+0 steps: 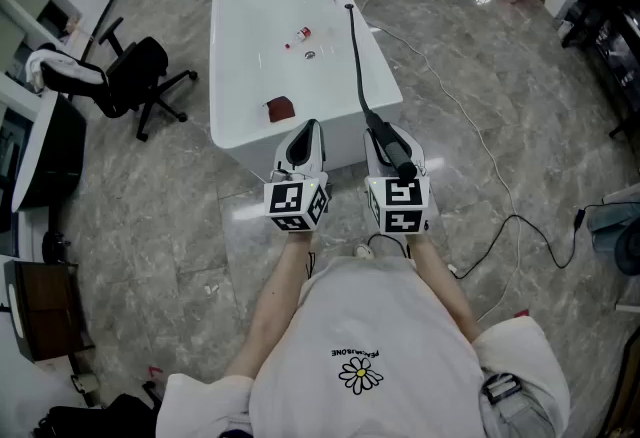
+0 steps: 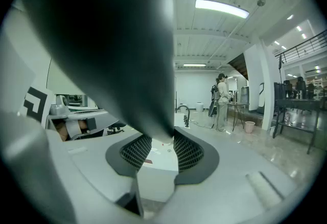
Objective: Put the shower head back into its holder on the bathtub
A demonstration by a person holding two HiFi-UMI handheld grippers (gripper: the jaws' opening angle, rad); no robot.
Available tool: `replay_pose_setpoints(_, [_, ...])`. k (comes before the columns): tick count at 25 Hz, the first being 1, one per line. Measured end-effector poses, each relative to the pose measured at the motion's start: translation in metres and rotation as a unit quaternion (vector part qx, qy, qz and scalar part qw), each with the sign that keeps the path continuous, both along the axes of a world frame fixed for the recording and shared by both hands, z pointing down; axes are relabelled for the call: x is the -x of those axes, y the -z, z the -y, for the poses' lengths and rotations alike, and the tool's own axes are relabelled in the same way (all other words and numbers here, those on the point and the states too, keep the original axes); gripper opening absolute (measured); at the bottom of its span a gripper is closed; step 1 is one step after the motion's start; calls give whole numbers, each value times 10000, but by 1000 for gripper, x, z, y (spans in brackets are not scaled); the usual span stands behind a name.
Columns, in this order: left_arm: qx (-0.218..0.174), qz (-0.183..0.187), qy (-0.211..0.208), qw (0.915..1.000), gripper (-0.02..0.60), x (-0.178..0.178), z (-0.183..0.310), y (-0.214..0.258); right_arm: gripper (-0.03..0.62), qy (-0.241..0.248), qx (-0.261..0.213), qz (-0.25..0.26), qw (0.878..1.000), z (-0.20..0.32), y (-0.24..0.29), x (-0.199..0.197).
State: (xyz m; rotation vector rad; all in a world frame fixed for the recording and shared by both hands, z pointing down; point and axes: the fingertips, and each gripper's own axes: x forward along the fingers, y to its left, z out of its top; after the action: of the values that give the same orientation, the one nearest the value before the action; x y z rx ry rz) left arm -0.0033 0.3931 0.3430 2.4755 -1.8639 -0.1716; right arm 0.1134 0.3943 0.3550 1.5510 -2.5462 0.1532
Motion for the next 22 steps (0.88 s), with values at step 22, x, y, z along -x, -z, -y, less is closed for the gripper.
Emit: replay_pose_setpoints(22, [165,331,-554,9978,0,-42,27,-15,140,45,-16,-455,9990,16,-13,-10])
